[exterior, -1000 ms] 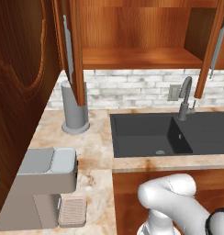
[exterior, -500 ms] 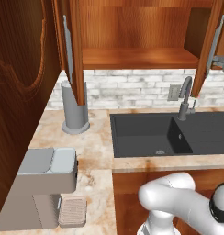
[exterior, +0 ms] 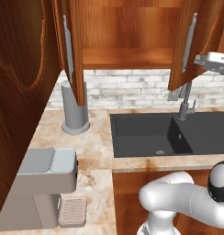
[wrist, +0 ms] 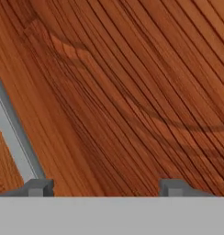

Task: Close all open cabinet doors.

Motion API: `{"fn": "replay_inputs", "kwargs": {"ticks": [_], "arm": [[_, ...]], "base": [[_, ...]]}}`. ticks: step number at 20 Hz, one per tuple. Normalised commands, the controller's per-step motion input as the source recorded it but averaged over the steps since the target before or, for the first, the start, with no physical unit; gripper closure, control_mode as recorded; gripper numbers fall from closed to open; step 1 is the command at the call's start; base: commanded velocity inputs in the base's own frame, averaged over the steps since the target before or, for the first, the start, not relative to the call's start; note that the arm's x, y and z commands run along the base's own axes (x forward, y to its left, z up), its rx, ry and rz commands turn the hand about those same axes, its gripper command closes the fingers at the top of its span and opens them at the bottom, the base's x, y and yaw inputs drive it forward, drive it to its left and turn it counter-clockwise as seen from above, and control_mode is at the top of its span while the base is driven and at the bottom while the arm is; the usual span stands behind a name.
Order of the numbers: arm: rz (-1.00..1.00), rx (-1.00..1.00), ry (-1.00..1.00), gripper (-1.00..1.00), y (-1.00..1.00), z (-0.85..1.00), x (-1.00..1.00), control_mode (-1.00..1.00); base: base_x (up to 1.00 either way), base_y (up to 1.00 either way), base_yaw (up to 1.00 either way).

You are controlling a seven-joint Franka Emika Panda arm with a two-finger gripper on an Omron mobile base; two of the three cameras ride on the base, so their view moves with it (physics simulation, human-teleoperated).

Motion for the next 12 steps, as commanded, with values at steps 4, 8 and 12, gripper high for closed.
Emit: {"fn": "replay_inputs", "kwargs": {"ticks": [4, 8, 12], "arm": [[0.08, 0.0, 0.0, -1.0, 0.46, -0.2, 0.72, -1.0], [0.01, -0.02, -0.02, -1.0, 0.45, -0.13, 0.7, -1.0], [0.0, -0.02, -0.03, -1.0, 0.48, -0.11, 0.71, -1.0]], "base": [[0.0, 0.0, 0.0], [0.0, 0.0, 0.0], [0.0, 0.0, 0.0]]}}
